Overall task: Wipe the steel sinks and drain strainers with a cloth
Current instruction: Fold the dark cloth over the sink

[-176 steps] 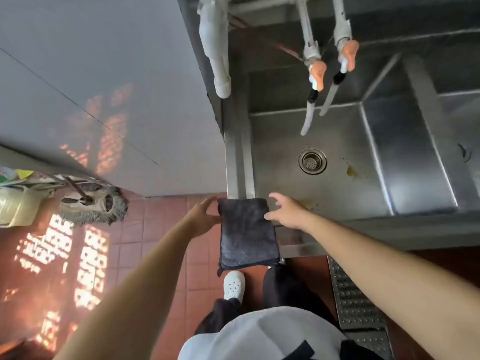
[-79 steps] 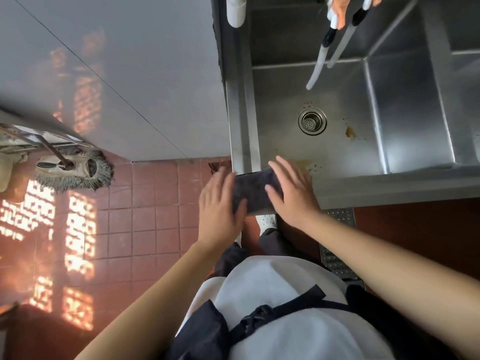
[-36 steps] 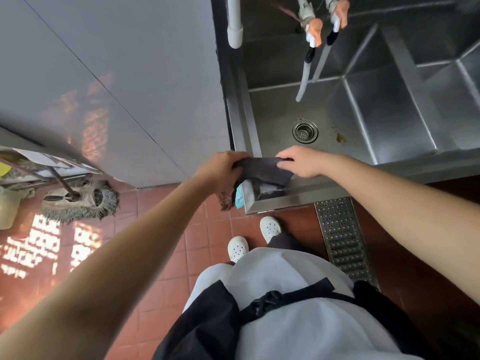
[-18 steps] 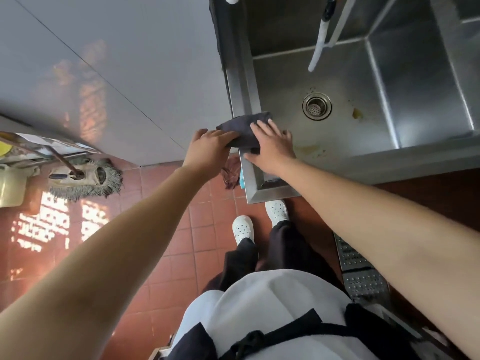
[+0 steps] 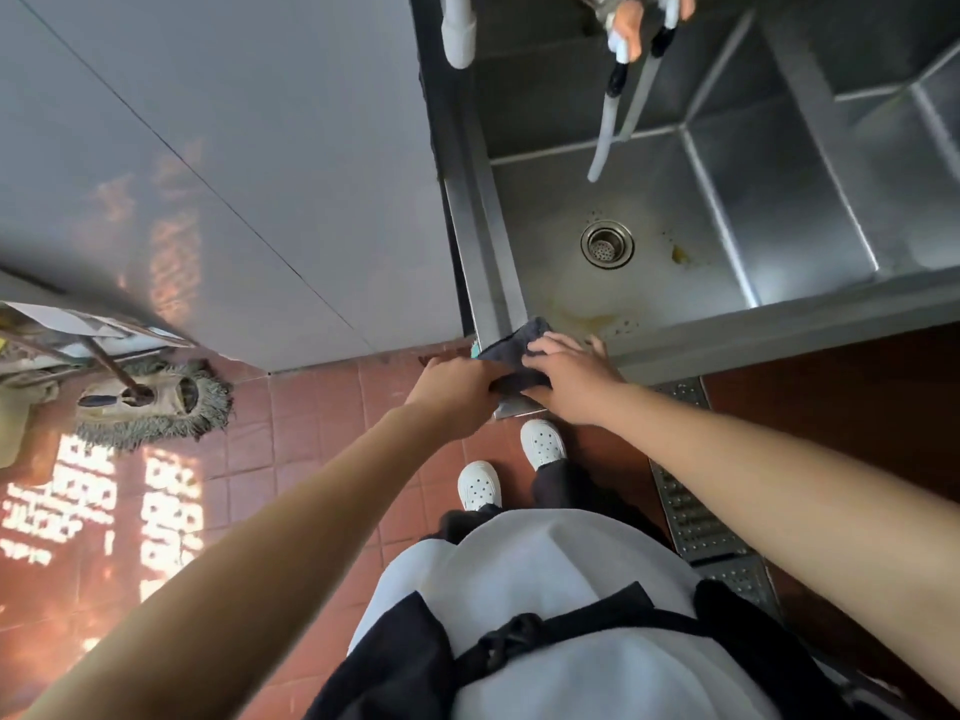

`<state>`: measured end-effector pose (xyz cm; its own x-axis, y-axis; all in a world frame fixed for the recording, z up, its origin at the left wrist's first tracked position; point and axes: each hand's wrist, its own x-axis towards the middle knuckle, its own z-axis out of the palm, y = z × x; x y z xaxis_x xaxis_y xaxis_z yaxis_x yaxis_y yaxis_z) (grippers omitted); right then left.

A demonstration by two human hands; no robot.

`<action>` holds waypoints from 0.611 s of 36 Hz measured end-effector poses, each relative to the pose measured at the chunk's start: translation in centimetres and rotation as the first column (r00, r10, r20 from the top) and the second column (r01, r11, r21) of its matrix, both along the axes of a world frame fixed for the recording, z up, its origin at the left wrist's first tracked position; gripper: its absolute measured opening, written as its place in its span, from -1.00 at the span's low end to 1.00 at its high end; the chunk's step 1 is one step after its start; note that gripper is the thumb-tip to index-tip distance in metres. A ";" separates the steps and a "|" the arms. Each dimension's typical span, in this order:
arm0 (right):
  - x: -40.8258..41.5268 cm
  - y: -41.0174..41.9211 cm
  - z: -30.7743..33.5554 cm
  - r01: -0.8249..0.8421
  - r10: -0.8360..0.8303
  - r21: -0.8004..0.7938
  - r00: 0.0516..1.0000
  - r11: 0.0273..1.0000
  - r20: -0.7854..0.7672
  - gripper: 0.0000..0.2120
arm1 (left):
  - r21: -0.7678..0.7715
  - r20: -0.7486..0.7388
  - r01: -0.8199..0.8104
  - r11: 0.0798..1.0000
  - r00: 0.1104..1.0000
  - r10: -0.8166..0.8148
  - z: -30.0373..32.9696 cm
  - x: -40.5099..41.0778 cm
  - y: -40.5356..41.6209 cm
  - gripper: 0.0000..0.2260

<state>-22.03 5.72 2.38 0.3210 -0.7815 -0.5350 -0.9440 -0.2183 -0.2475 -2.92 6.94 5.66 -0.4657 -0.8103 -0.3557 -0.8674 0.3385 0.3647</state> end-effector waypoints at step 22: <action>-11.8 -5.2 17.0 0.017 -0.155 0.273 0.856 0.962 0.493 -0.73 | 0.024 -0.577 0.192 0.981 0.804 -0.143 16.1 -6.0 -7.1 -0.71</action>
<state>-33.79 0.52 19.38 0.5376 -0.6813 -0.4968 -0.6840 -0.0079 -0.7294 -8.93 -0.11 21.73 -0.7303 -0.6819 -0.0413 -0.4275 0.4091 0.8062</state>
